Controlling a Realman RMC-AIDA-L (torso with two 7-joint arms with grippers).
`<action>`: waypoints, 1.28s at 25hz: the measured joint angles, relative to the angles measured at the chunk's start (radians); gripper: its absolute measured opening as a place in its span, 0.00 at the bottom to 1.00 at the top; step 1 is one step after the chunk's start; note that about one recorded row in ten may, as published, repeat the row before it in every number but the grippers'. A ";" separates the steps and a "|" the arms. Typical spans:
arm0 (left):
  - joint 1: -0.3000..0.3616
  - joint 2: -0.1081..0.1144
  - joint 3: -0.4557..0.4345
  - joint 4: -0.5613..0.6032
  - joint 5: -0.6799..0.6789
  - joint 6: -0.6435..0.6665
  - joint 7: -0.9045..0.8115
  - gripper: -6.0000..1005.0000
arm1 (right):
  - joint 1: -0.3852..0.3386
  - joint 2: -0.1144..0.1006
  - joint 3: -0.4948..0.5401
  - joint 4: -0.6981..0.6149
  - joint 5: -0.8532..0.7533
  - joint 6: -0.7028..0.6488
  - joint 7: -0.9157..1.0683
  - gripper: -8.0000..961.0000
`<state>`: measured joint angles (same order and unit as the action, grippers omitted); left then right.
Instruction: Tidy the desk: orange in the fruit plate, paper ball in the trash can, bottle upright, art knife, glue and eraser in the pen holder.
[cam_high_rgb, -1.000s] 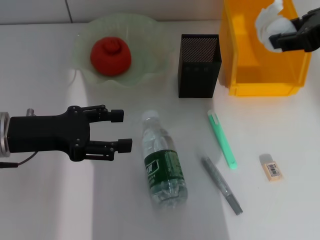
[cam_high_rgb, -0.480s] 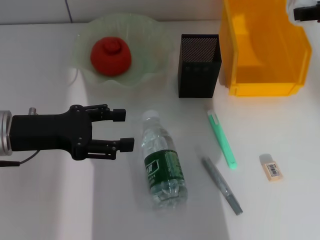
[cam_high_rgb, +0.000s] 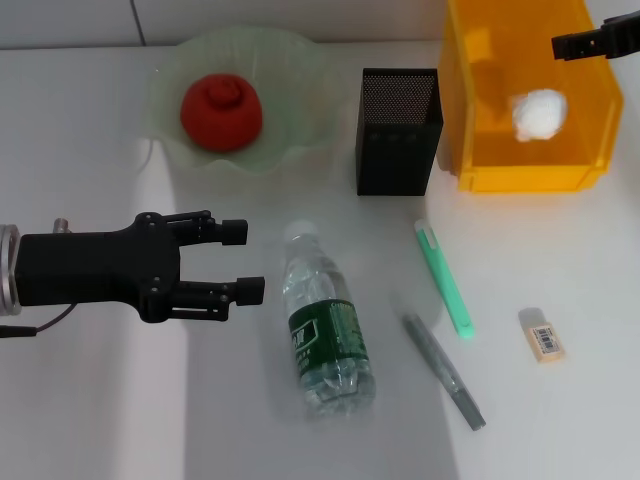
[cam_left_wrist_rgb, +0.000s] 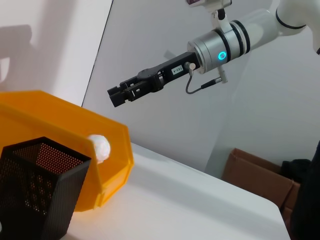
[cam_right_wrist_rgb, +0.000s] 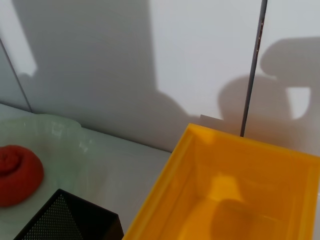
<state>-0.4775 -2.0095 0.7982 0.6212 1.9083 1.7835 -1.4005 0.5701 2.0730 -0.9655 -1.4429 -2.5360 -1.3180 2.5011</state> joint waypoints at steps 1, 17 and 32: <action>0.000 0.000 0.000 0.000 0.000 0.000 0.000 0.84 | -0.001 0.000 0.000 -0.001 0.000 -0.001 0.000 0.70; -0.037 0.012 0.008 0.295 0.033 -0.017 -0.424 0.84 | -0.381 0.007 0.066 -0.044 0.771 -0.286 -0.567 0.76; -0.299 -0.062 0.240 0.585 0.412 -0.076 -1.089 0.84 | -0.399 -0.037 0.335 0.599 0.808 -0.617 -1.077 0.76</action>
<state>-0.7768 -2.0716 1.0384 1.2059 2.3203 1.7075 -2.4894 0.1712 2.0362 -0.6308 -0.8441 -1.7278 -1.9346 1.4243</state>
